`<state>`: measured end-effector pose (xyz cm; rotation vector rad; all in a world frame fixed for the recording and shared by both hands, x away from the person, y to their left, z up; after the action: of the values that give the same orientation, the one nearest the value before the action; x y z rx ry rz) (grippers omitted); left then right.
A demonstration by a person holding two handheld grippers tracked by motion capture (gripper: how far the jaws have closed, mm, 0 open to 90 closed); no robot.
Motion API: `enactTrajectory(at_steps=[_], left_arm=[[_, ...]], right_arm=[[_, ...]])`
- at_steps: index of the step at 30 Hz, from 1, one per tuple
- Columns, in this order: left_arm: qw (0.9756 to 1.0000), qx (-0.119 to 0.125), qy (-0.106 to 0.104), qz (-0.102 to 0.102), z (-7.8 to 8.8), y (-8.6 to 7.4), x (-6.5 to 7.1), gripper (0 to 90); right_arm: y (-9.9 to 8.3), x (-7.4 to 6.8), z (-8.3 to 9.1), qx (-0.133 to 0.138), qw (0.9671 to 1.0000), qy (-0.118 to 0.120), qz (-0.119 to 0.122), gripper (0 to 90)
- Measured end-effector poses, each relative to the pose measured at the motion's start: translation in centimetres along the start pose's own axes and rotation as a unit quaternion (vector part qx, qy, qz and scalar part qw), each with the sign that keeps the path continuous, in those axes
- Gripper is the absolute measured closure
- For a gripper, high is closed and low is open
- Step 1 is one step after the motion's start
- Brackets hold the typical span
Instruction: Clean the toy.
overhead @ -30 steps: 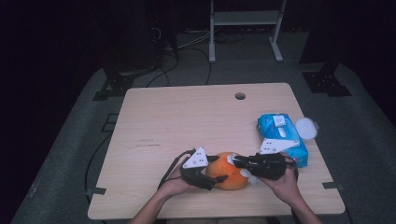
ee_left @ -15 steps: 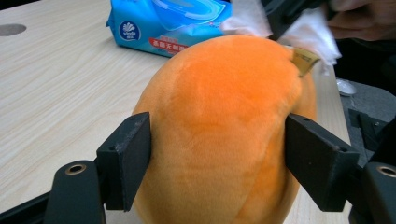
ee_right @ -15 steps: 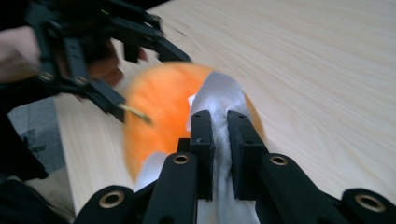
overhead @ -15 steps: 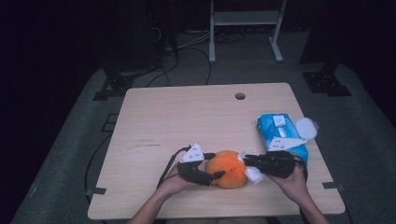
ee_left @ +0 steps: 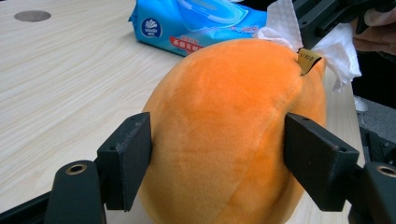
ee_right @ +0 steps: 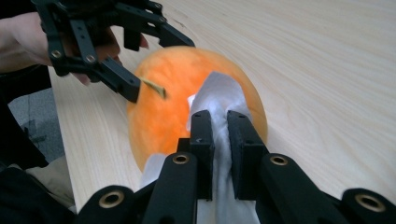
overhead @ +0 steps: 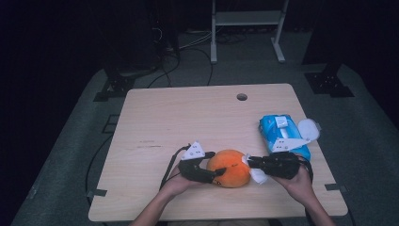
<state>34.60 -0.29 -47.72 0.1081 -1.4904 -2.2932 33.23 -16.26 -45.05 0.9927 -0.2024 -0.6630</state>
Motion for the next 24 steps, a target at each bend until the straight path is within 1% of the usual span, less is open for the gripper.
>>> enactTrajectory(at_steps=[1, 3, 4, 6, 8, 10, 11, 12, 13, 15, 16, 18, 19, 21, 22, 23, 24], left_arm=[[1.0000, -0.001, 0.000, -0.003, -0.1, 0.0, 0.2, 26.3], [0.9999, -0.002, 0.005, -0.010, -0.1, 0.1, 0.2, 26.3], [0.9999, -0.002, 0.005, -0.010, -0.1, 0.1, 0.2, 26.3], [1.0000, -0.001, 0.005, -0.004, 0.0, 0.0, 0.0, 26.2], [1.0000, 0.001, 0.005, 0.001, 0.1, -0.1, -0.1, 26.0], [1.0000, 0.004, 0.004, 0.000, 0.0, 0.1, 0.1, 26.0], [1.0000, 0.002, 0.001, -0.005, -0.1, 0.2, 0.5, 26.0], [1.0000, 0.002, -0.003, -0.009, -0.2, 0.3, 0.8, 26.0], [0.9998, -0.002, -0.005, -0.018, -0.4, 0.4, 1.1, 25.9], [0.9992, -0.009, -0.006, -0.038, -0.7, 0.5, 1.9, 25.7], [0.9988, -0.011, -0.009, -0.047, -0.8, 0.5, 2.2, 25.7], [0.9981, -0.013, -0.013, -0.059, -0.9, 0.5, 2.7, 25.1], [0.9977, -0.016, -0.014, -0.065, -0.9, 0.4, 2.7, 23.1], [0.9978, -0.012, -0.018, -0.062, -0.7, 0.4, 2.6, 21.6], [0.9980, -0.009, -0.018, -0.059, -0.6, 0.5, 2.3, 17.2], [0.9986, -0.005, -0.014, -0.051, -0.4, 0.6, 2.0, 17.2], [0.9990, -0.005, -0.007, -0.044, -0.3, 0.6, 1.5, 13.5]], right_arm=[[0.2, -0.3, 0.0, 0.001, 1.0000, 0.000, 0.004, 80.5], [0.9, -1.2, 0.0, 0.012, 0.9998, 0.011, 0.013, 80.4], [1.2, -1.6, 0.0, 0.014, 0.9996, 0.014, 0.021, 80.4], [1.3, -1.9, 0.0, 0.013, 0.9994, 0.020, 0.027, 80.4], [1.1, -1.7, -0.1, 0.009, 0.9995, 0.019, 0.025, 80.4], [0.6, -0.8, -0.1, 0.001, 0.9998, 0.004, 0.021, 80.4], [0.5, -0.5, -0.1, 0.002, 0.9999, 0.003, 0.016, 80.4], [0.3, -0.1, 0.0, 0.002, 1.0000, 0.004, 0.004, 80.4], [0.5, 0.1, 0.0, 0.005, 1.0000, -0.003, 0.002, 80.4], [0.8, -0.2, 0.1, 0.010, 0.9999, -0.002, 0.003, 80.4], [1.2, -0.5, 0.0, 0.016, 0.9998, 0.003, 0.008, 80.4], [1.9, -1.3, -0.1, 0.022, 0.9995, 0.008, 0.021, 80.4], [2.0, -1.6, -0.4, 0.014, 0.9994, 0.008, 0.031, 80.4], [1.8, -1.7, -0.5, 0.010, 0.9994, 0.006, 0.033, 80.4], [1.4, -1.5, -0.5, 0.005, 0.9995, 0.009, 0.030, 80.4], [1.4, -1.5, -0.5, 0.005, 0.9995, 0.009, 0.030, 80.4], [1.2, -1.3, -0.4, 0.005, 0.9996, 0.008, 0.028, 80.4]])
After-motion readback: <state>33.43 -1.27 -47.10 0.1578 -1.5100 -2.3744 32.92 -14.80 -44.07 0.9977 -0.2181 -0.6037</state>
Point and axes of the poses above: each handheld gripper's, and its own axes: z roughly backward along the jaws, y roughly out of its top, x roughly to its right, the point moved 9 cm from there along -z, roughly forward along the jaws, and after that the axes turned 4 degrees about -y, right-handed, at the moved point
